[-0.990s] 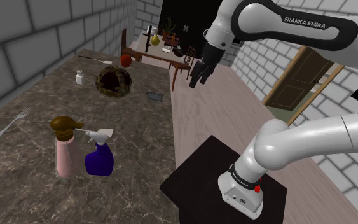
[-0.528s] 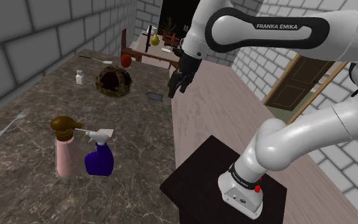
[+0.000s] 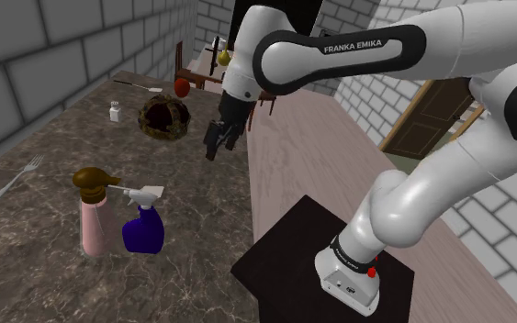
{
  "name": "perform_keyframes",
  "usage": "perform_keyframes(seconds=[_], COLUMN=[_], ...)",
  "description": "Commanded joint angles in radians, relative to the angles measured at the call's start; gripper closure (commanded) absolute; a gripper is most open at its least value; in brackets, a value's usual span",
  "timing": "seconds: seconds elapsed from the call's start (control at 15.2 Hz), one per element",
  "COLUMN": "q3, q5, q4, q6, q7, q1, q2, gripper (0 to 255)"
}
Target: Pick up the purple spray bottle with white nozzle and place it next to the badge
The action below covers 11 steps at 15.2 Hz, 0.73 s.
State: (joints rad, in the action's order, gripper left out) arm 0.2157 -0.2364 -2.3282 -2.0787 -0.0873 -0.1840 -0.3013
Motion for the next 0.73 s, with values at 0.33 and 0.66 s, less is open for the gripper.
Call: perform_keyframes(seconds=[0.33,0.66], q3=[0.067,0.109], q5=[-0.022,-0.012], q4=[0.111,0.219], q6=[-0.107,-0.161], q7=[-0.021,-0.046], q1=[-0.051,-0.092], q2=[0.215,0.375], gripper=[0,0])
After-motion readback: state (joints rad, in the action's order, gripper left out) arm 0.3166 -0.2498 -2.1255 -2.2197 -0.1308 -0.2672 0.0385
